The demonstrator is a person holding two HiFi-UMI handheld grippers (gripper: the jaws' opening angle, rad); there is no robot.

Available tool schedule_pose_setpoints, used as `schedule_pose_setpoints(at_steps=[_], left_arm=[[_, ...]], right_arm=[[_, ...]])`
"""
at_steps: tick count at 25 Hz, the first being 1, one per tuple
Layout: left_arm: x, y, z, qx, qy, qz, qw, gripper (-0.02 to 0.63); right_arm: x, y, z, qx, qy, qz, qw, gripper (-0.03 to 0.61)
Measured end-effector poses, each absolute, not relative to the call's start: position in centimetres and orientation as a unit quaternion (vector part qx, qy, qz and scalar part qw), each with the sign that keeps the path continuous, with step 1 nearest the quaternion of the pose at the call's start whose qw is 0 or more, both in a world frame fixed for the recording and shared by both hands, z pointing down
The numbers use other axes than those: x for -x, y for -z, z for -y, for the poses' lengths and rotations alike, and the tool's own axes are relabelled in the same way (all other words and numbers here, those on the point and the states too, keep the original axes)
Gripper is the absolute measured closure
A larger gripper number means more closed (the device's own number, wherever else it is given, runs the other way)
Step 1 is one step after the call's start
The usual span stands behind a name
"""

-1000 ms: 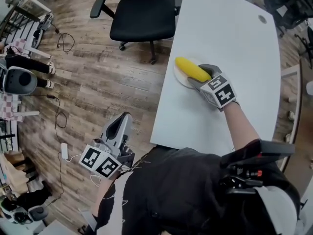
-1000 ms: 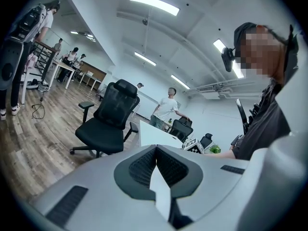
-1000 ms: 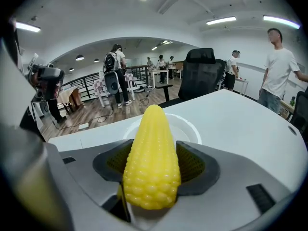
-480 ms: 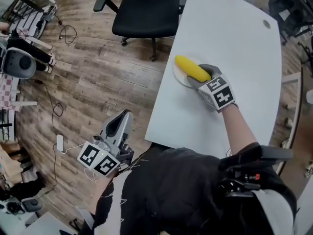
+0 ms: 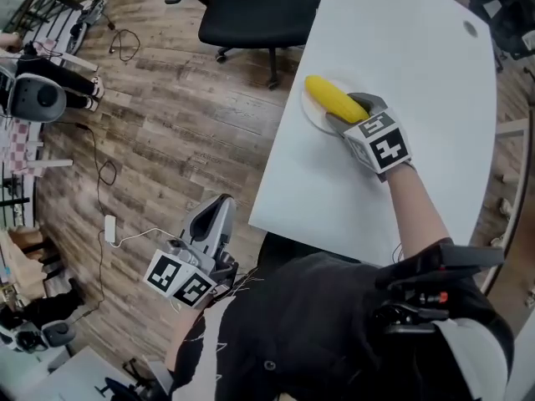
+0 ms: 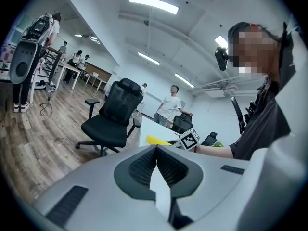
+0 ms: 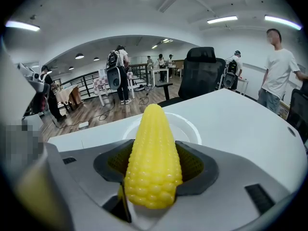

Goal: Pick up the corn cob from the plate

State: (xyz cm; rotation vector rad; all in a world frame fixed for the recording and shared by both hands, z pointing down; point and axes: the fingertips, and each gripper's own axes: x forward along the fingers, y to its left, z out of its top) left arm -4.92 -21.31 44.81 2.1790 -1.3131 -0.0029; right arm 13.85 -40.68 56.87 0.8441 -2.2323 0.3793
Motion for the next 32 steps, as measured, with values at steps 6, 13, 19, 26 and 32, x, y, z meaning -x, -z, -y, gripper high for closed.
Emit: schedule_pose_setpoints(at_steps=[6,13,19,26,32], left_arm=[[5.4,-45.3,21.6,-0.825,0.003,0.482,0.295,0.6],[5.7,-43.2,22.0,-0.851,0.006,0.451,0.27,0.6],[8.3,-42.4,21.2,-0.838,0.018,0.472,0.272,0.6],[9.3,-41.0,21.6,-0.831,0.036,0.485,0.269,0.6],[9.2,-40.2,21.9,-0.84,0.036,0.476,0.259,0.599]], right_arm=[[-13.1,-57.2,40.5,-0.347,-0.144,0.861,0.344,0.316],[-13.6,-56.4,40.4,-0.378,-0.146,0.847,0.345,0.316],[-14.2,-55.6,41.0,-0.411,-0.159,0.839,0.319,0.316],[-14.8,-54.6,40.9,-0.427,-0.171,0.833,0.308,0.318],[-15.0,-53.6,40.5,-0.441,-0.183,0.83,0.287,0.318]])
